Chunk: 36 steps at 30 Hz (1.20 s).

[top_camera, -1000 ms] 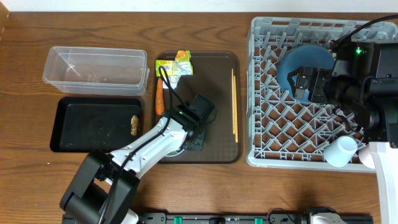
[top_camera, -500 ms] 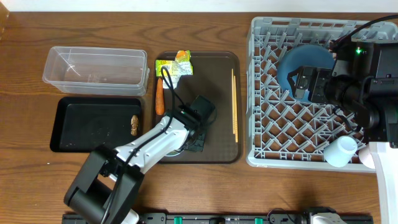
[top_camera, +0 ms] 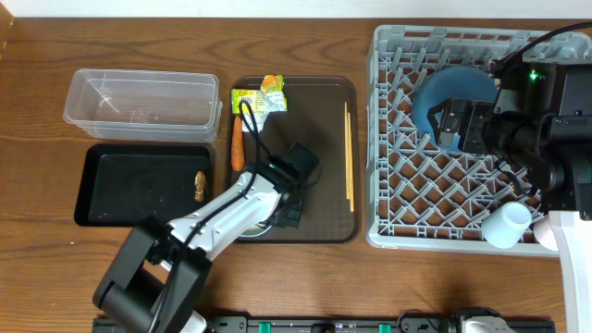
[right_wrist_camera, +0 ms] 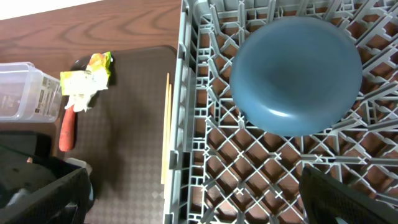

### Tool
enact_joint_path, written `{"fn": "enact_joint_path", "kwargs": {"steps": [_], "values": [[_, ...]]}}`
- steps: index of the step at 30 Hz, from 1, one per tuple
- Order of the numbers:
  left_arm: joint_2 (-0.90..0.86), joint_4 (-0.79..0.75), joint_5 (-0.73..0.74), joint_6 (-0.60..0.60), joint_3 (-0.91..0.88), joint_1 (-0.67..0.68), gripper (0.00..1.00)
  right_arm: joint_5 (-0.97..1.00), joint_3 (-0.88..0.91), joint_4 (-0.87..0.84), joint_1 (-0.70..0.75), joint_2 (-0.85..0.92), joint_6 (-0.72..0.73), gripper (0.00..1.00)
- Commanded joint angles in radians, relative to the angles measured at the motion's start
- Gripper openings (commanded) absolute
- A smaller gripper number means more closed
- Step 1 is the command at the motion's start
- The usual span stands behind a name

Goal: Sort waste into correct bins and load items into the dishwasher rack
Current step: 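Lift the rice bowl with left gripper and carry it over the black tray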

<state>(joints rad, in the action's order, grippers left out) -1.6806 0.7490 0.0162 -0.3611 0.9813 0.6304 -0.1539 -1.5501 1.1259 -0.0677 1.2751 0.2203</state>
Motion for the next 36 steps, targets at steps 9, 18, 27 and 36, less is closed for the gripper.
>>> {"fn": "enact_joint_path", "kwargs": {"steps": [9, 18, 27, 36], "values": [[0.214, 0.092, 0.011, 0.005, 0.143, -0.083, 0.06, -0.004, 0.000, -0.003, 0.005, 0.000, 0.011, 0.99], [0.304, 0.119, 0.163, 0.056, 0.142, -0.389, 0.06, -0.004, 0.000, -0.004, 0.005, 0.000, 0.011, 0.99], [0.296, 0.082, 0.527, 0.202, 0.115, -0.783, 0.06, -0.004, 0.000, -0.003, 0.005, 0.000, 0.011, 0.99], [0.295, -0.043, 0.966, 0.396, -0.003, -1.088, 0.06, -0.004, 0.000, -0.005, 0.005, 0.000, 0.011, 0.99]]}}
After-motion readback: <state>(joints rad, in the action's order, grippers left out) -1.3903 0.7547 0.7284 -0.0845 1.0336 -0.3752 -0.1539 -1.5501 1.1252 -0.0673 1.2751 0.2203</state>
